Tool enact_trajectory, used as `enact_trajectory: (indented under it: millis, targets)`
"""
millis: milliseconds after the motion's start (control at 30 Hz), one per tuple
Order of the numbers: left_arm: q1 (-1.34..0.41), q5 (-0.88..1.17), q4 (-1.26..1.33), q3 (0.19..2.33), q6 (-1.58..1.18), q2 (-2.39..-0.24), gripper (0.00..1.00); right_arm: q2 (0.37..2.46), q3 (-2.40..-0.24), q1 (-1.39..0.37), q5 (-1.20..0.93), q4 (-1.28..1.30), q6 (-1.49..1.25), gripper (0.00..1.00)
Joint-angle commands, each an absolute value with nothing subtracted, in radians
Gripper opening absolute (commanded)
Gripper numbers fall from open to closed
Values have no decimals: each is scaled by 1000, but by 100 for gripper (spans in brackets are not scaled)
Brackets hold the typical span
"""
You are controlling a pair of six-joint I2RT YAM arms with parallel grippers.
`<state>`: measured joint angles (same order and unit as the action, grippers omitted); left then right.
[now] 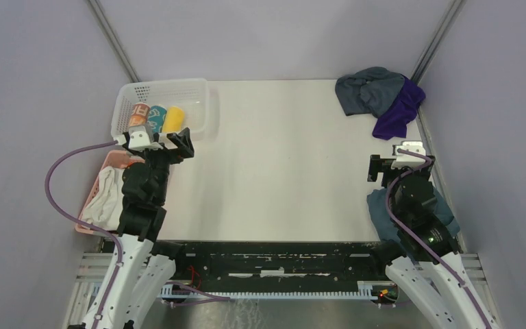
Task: Roll the towels
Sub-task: Move the towel to the center of the board.
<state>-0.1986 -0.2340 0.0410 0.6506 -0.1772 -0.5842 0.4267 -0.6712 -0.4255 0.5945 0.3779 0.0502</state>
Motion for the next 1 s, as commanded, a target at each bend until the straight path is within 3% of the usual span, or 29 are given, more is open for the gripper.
enact_trajectory:
  millis: [0, 467, 800, 967]
  targets:
    - [-196, -236, 96, 656, -144, -570, 99, 419, -705, -431, 591, 359, 59, 100]
    - [-197, -242, 91, 647, -169, -498, 99, 478, -767, -431, 515, 408, 64, 100]
    - [-197, -246, 84, 635, -176, -420, 99, 836, -839, -427, 546, 328, 29, 100]
    - [-198, -263, 86, 629, -173, -404, 99, 1039, -886, -345, 532, 237, -49, 100]
